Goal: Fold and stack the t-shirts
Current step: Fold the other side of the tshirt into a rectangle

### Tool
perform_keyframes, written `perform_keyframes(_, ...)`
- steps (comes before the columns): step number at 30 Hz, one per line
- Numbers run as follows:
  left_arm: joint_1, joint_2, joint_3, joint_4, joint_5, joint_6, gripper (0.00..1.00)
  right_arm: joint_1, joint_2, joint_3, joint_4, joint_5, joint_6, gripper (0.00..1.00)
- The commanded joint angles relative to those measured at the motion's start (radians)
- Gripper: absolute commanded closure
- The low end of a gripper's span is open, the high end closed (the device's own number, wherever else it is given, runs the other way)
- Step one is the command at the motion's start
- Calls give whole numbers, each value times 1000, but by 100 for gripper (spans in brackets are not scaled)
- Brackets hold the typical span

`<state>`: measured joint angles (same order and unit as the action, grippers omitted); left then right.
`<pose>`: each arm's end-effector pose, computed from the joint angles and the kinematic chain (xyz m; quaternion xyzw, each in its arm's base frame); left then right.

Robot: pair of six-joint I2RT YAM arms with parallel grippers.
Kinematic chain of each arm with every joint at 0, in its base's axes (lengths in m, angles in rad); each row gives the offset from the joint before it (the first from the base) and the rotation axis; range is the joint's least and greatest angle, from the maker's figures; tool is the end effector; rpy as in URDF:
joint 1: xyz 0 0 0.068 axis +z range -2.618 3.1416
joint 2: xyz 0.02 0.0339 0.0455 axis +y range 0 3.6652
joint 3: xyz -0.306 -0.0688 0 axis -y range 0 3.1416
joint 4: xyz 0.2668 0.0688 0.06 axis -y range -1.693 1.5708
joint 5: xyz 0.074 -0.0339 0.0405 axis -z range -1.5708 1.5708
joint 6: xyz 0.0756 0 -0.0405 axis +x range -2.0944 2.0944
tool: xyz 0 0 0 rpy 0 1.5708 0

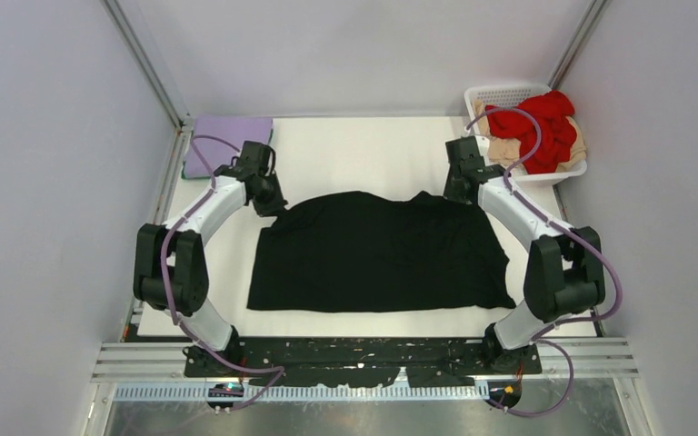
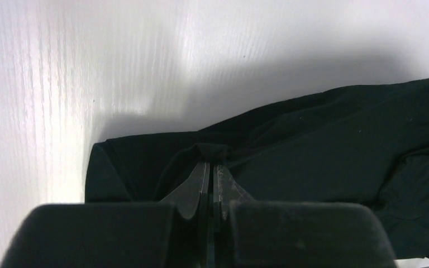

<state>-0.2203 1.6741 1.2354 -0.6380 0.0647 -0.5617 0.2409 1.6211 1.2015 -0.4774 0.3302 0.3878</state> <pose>0.3790 -0.0899 0.2273 -0.1568 0.9564 -0.1221 0.2140 0.3887 0.0703 0.2515 0.1225 0.9245 -0.0467 0.3580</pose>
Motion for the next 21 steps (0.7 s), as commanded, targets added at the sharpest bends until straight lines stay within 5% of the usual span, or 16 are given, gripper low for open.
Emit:
perform_keyframes(1,-16,-81,-52,49,-15,35,100,21,-147,-82,-53,64,19,95)
perform_keyframes(11,-40,-190,-142,84,-88,74,100,82,-396,-202,-221,97,52,95)
perform_keyframes(21,-40,-172,-19,41,-219,131,100,103,-446,-266,-207,8,31,95)
